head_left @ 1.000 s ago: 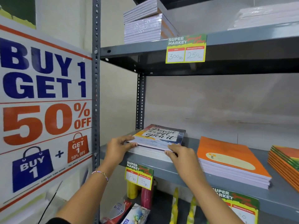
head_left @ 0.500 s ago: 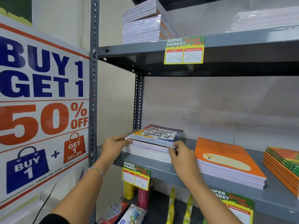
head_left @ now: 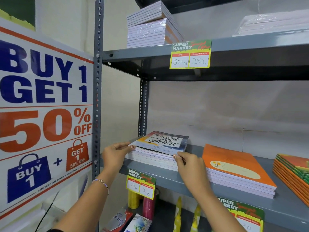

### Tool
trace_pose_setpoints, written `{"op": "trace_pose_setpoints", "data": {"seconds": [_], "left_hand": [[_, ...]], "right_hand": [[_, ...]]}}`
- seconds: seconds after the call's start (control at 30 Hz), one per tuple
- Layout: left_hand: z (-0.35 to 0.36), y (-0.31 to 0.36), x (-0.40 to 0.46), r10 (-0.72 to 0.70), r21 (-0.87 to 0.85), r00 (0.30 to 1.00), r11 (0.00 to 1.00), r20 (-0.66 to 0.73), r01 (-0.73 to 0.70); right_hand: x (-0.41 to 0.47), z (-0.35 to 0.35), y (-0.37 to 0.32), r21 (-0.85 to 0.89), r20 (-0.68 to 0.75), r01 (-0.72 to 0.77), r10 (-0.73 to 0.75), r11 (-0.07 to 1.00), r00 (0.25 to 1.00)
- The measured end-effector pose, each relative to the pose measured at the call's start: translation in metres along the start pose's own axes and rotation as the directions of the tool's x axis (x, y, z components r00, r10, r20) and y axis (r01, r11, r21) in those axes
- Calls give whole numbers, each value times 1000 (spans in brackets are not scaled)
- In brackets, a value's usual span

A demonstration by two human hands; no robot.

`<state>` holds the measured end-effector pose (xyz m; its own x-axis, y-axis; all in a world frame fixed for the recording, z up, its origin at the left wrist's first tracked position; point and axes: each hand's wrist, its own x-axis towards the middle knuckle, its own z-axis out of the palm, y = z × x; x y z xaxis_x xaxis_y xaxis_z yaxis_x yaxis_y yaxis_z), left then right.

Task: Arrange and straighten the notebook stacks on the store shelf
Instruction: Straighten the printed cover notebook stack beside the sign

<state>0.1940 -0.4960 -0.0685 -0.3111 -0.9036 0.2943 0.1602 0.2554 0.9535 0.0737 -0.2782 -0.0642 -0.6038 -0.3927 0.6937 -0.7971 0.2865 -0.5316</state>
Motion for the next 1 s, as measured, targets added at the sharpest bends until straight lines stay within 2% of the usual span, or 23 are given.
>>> {"op": "trace_pose_setpoints", "data": {"seconds": [0.27,0.7,1.0], "left_hand": [[-2,-6,-2,133,0,990,991,53,-133],[-4,-8,5,93,-40,992,995,87,-90],[-3,-10,9,88,26,993,996,74,-90]], "right_hand": [[-1,-2,2,52,-22,-16,17,998,1000],[-2,0,3,80,-42,4,-1,997,999],[-3,0,1,60,-32,10,-8,998,999]]}}
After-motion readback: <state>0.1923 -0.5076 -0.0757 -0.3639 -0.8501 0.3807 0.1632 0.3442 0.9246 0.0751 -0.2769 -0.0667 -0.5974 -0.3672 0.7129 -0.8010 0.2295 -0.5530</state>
